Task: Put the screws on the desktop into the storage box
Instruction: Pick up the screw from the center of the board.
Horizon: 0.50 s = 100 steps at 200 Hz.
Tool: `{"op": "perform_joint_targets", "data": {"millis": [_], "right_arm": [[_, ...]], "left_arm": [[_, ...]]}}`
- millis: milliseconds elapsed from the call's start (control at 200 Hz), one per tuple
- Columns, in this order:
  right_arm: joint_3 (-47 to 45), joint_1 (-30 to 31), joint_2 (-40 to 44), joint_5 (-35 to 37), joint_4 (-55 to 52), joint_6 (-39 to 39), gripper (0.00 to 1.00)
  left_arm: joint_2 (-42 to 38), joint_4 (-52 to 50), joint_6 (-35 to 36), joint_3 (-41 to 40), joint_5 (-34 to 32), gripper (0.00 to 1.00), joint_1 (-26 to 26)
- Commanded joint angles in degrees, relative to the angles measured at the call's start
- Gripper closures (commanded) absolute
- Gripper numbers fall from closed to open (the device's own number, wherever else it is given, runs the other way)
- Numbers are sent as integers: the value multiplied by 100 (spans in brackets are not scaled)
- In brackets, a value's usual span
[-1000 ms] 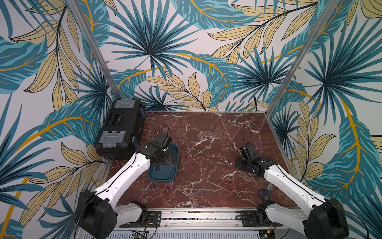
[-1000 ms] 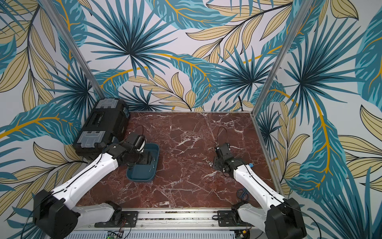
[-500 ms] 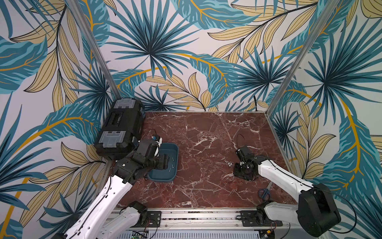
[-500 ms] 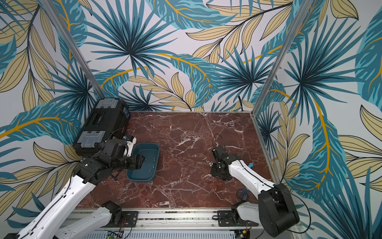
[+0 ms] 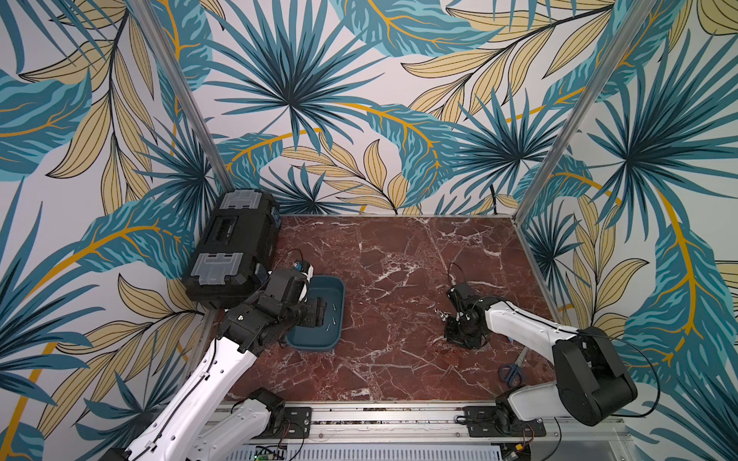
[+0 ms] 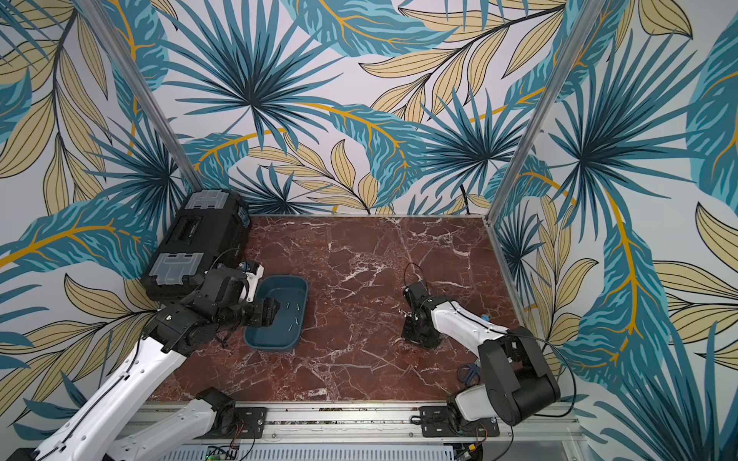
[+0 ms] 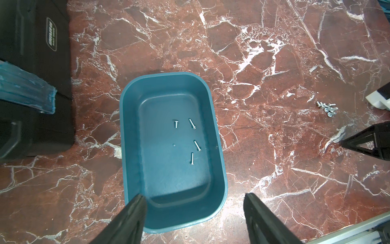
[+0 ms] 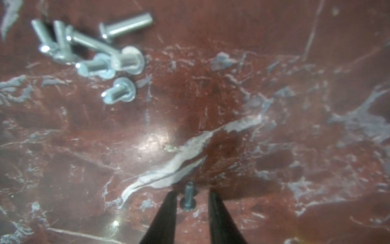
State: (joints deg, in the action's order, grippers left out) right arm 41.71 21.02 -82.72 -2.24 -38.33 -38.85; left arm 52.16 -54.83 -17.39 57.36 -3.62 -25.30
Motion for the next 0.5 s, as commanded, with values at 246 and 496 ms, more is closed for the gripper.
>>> {"op": "perform_joint_targets", "data": {"millis": [246,496], "right_arm": [[40,96,-250,48,53,-17,81],[100,102,-212,125,37,27,95]], "left_arm": [[-1,78,38,-154,-103,22,1],[-3,60,33,-147,-124,22,2]]}}
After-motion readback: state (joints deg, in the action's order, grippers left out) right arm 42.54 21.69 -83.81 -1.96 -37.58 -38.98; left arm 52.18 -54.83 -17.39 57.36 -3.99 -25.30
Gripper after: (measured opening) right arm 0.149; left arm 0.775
